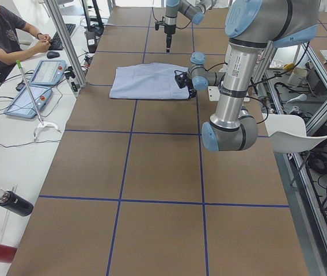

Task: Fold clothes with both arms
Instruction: 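Move the left gripper to the shirt's near corner while the right moves along the edge, then move the right gripper down the side edge to the other near corner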

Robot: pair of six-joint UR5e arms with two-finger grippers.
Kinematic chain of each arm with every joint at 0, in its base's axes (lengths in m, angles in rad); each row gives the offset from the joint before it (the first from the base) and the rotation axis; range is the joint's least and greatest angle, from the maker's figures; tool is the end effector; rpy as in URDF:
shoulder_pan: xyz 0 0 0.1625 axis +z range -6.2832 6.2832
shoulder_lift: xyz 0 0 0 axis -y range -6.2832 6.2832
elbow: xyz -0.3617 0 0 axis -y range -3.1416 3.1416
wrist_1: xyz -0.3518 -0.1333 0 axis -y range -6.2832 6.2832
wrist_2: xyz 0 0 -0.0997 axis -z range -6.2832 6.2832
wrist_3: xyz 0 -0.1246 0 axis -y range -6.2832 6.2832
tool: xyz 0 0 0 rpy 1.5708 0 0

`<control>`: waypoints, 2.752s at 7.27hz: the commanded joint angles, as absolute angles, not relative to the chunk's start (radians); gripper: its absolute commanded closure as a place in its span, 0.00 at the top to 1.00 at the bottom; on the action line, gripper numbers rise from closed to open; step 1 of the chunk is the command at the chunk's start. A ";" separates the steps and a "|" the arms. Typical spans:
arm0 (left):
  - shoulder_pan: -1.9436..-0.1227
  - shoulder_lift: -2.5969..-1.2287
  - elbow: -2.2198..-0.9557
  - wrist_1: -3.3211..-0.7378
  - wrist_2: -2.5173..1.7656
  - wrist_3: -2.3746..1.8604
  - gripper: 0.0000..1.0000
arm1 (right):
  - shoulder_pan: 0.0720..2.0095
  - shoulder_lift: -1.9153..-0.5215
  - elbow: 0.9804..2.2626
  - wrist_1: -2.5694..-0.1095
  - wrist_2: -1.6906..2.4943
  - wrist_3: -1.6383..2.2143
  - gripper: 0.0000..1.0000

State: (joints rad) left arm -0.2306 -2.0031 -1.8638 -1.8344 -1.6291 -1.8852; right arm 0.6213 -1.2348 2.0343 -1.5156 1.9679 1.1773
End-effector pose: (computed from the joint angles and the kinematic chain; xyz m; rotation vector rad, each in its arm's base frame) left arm 0.5295 -0.2538 0.2426 -0.0958 0.9956 -0.4706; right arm -0.3705 -0.3699 0.2519 0.0840 -0.9168 0.0418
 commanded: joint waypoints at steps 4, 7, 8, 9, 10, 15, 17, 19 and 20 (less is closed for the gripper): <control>-0.201 -2.005 -1.855 -1.825 -1.629 -1.887 0.82 | 0.621 -1.236 2.031 -1.516 1.967 1.178 1.00; -0.201 -2.006 -1.853 -1.824 -1.609 -1.887 0.67 | 0.621 -1.236 2.029 -1.516 1.964 1.178 1.00; -0.204 -2.006 -1.852 -1.824 -1.608 -1.887 0.64 | 0.621 -1.236 2.029 -1.516 1.965 1.177 1.00; -0.210 -2.006 -1.852 -1.824 -1.608 -1.887 0.59 | 0.621 -1.235 2.029 -1.516 1.965 1.177 1.00; -0.215 -2.006 -1.852 -1.824 -1.608 -1.887 0.54 | 0.621 -1.235 2.029 -1.516 1.965 1.178 1.00; -0.216 -2.005 -1.868 -1.781 -1.589 -1.887 0.00 | 0.603 -1.235 2.036 -1.516 1.970 1.239 1.00; -0.215 -2.013 -1.885 -1.759 -1.591 -1.887 0.00 | 0.522 -1.221 2.037 -1.514 1.922 1.424 1.00; -0.215 -2.017 -1.888 -1.759 -1.592 -1.887 0.00 | 0.430 -1.218 2.037 -1.514 1.893 1.675 1.00; -0.213 -2.019 -1.890 -1.758 -1.592 -1.887 0.00 | 0.364 -1.218 2.037 -1.516 1.811 1.806 1.00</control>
State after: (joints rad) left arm -0.2143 -2.0165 -1.8879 -1.7595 -1.5921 -1.8868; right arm 0.4399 -1.2186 2.0375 -1.5143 1.8835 1.6358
